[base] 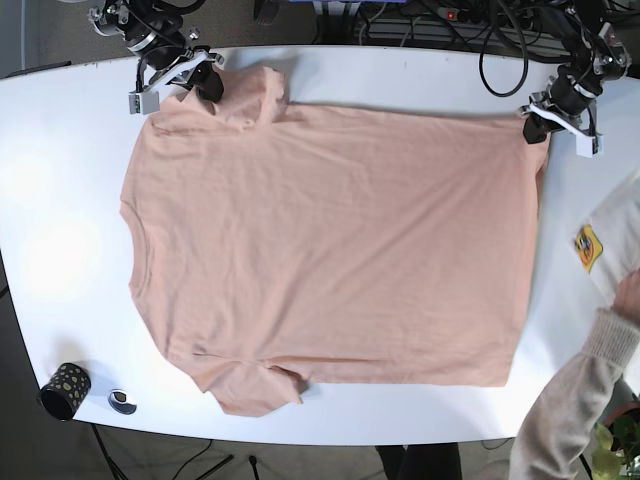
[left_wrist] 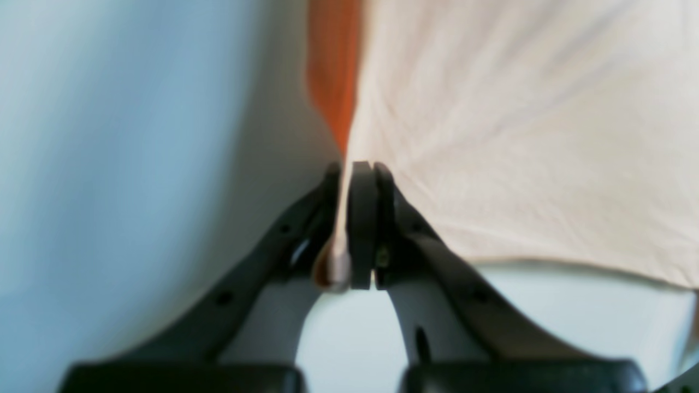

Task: Fold the T-shirt properly
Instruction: 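Lower both grippers onto the shirt's shoulder edge and pinch the fabric, then lift the shoulder edge with both grippers and fold it over the shirt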

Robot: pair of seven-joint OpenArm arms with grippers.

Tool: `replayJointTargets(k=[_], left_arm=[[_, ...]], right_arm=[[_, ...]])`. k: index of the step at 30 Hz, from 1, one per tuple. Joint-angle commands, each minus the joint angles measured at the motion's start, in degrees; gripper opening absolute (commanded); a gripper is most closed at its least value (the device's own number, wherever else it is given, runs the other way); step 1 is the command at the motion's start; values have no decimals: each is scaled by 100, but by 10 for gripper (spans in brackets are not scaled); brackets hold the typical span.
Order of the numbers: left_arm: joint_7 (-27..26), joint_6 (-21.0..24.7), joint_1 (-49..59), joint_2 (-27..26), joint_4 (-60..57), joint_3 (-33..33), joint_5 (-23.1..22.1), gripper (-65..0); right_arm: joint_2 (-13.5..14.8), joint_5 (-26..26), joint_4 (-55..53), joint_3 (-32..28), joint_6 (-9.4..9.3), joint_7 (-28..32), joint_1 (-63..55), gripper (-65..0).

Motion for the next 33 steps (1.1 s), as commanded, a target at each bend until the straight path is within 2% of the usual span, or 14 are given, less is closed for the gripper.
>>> replayJointTargets(k=[1, 7, 16, 20, 28, 33], left_arm=[[-35, -179, 127, -59, 292, -22, -62, -640], [-35, -500, 540, -51, 564, -374, -45, -640], [-35, -500, 918, -103, 722, -638, -27, -640], [-35, -500, 883, -191, 1109, -594, -36, -640], [-35, -500, 241, -244, 1566, -31, -18, -639], [-35, -500, -260, -499, 1672, 505, -27, -639]], right_arm=[[29, 104, 147, 14, 55, 74, -138, -650], [20, 174, 384, 5, 55, 74, -463, -650], [56, 1106, 718, 40, 55, 92, -1333, -650], [56, 1273, 744, 49, 55, 92, -1307, -650], [20, 1300, 744, 40, 20, 83, -665, -650], [20, 1308, 744, 40, 20, 83, -173, -650]])
